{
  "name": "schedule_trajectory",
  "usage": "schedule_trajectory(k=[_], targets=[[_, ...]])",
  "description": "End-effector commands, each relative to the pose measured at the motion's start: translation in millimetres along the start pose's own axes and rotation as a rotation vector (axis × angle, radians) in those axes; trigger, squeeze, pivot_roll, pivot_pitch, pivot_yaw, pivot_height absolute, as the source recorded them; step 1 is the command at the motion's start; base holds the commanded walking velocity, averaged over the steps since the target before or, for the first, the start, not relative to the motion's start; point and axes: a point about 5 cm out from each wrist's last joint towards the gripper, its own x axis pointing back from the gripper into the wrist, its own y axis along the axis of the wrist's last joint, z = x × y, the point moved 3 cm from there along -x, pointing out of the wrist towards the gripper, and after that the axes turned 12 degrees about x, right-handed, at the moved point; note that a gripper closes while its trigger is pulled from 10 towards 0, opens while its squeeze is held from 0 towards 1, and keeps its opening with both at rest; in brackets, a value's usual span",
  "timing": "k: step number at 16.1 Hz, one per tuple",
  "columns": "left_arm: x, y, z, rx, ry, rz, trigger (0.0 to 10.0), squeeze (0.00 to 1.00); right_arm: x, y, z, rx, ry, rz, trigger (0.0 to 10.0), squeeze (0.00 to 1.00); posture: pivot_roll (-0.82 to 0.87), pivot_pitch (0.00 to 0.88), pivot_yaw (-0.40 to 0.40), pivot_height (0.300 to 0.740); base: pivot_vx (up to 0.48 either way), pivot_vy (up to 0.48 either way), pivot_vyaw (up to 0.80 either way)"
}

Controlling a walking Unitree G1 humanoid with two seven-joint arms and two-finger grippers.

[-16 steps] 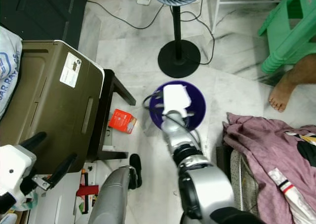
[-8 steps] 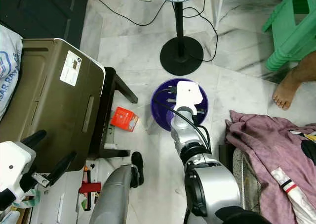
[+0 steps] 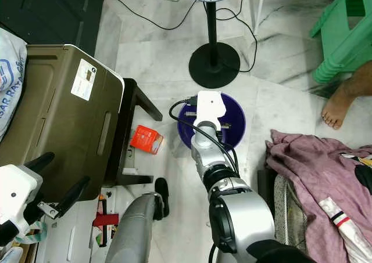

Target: Clean up the room

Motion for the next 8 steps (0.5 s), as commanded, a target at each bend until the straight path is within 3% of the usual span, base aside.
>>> schedule_trajectory(k=[1,8], targets=[[2.8,-5.6,1.1,0.003,0.010,0.034,10.0,0.00,6.5,-10.3,12.1,0.001,0.037,0.033,10.0,1.00,0.35,0.474,0.208,0.740,0.000,0.000,0.00],[-0.4,-6.9,1.8,0.007,0.013,0.027,10.0,0.00,4.5,-9.1,8.9,0.005,0.036,0.027,10.0,1.00,0.34,0.459,0.199,0.740,0.000,0.000,0.00]])
